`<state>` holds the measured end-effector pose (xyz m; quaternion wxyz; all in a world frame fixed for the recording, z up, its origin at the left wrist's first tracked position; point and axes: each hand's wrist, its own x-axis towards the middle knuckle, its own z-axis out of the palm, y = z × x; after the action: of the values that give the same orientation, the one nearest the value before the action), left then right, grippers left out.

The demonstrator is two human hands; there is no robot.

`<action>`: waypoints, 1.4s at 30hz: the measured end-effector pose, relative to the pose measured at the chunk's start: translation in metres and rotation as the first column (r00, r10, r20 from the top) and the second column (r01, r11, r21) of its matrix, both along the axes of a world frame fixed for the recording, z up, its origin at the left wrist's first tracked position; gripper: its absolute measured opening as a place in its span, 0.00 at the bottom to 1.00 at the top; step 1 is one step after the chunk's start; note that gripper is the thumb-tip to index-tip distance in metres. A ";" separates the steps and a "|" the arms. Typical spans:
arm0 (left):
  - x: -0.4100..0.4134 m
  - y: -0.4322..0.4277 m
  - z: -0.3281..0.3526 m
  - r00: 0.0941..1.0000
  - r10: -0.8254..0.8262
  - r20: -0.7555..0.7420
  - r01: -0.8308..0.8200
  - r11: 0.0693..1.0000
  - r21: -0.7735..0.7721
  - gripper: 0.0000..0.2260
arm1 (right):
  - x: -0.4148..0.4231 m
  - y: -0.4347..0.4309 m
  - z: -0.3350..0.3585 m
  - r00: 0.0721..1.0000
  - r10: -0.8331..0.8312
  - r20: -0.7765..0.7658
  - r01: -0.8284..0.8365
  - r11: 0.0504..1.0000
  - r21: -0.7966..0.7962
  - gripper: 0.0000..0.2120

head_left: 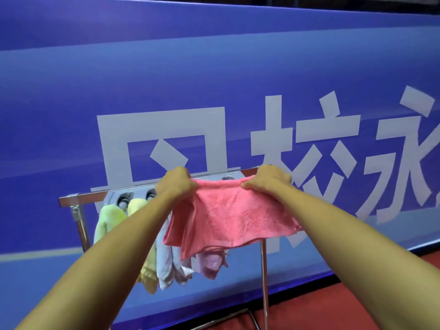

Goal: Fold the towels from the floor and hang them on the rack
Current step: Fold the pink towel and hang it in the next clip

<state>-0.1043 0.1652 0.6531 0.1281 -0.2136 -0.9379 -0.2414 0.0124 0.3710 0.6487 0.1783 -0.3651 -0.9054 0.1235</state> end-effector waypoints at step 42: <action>0.027 0.058 -0.073 0.798 -0.438 -0.413 -0.072 0.612 -0.787 0.09 | -0.046 -0.025 -0.061 0.978 0.141 0.155 -0.194 0.888 0.418 0.17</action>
<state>-0.0771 0.2236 0.5799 0.2711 -0.4092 -0.8359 0.2458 -0.0338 0.3463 0.5872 0.1884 -0.2437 -0.9474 -0.0866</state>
